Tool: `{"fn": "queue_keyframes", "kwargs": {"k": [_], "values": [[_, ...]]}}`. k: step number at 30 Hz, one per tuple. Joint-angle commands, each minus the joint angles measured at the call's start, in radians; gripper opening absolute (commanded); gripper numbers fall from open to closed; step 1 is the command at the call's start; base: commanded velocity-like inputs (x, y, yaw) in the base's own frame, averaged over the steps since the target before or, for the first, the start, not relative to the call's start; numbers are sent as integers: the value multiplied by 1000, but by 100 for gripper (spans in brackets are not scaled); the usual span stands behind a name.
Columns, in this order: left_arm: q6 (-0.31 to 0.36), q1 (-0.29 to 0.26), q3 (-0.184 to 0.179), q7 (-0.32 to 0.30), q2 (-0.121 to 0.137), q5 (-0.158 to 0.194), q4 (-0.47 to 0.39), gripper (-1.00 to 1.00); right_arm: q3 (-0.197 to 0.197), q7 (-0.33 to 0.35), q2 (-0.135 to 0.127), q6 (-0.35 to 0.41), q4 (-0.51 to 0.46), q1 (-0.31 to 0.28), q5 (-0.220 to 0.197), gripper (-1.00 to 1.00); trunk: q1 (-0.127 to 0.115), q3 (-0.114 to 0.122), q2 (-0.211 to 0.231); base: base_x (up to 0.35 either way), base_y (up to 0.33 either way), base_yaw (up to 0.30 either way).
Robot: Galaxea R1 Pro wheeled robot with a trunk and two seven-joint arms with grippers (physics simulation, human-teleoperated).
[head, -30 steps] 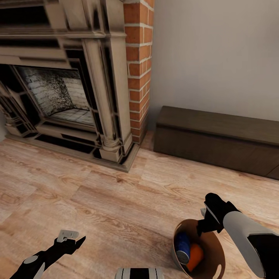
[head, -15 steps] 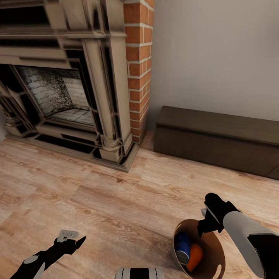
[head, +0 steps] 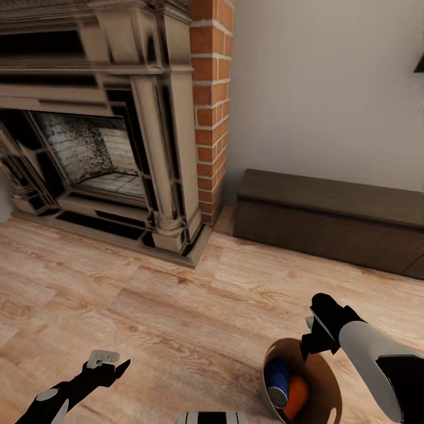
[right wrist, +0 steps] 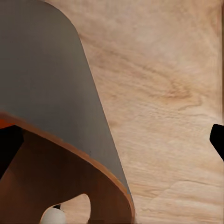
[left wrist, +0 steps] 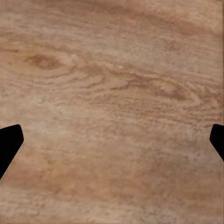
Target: Put the three can of soda from the living room inside the tash can in the kitchen.
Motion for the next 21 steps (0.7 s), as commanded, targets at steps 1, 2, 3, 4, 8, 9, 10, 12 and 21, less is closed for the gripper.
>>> {"fn": "queue_keyframes", "kwargs": {"k": [1,2,3,4,8,9,10,12,21], "values": [[0,0,0,0,0,0,0,100,0,0,0,0,0,0,0,100,0,4,0,0,0,0],[0,0,0,0,0,0,0,100,1,0,0,0,0,0,0,100,-1,8,1,0,0,0],[0,0,0,0,0,0,0,100,0,0,0,0,0,0,0,100,-1,12,1,0,0,0],[0,0,0,0,0,0,0,100,0,0,0,0,0,0,0,100,-2,16,1,0,0,0],[0,0,0,0,-3,0,0,100,0,-1,-1,0,0,0,0,100,-4,31,2,0,0,0],[0,0,0,0,-4,0,1,100,-1,-1,-1,0,0,1,0,100,-4,35,2,0,0,0],[0,0,0,0,-6,0,6,100,-1,-1,-2,0,0,1,0,100,-4,39,2,0,0,0],[0,0,0,0,-9,0,17,100,-1,-1,-3,0,-2,2,0,100,-5,47,3,0,0,0],[0,0,0,0,-23,1,54,100,-11,0,-11,-72,-15,6,-4,100,-9,81,5,0,0,0]]}}
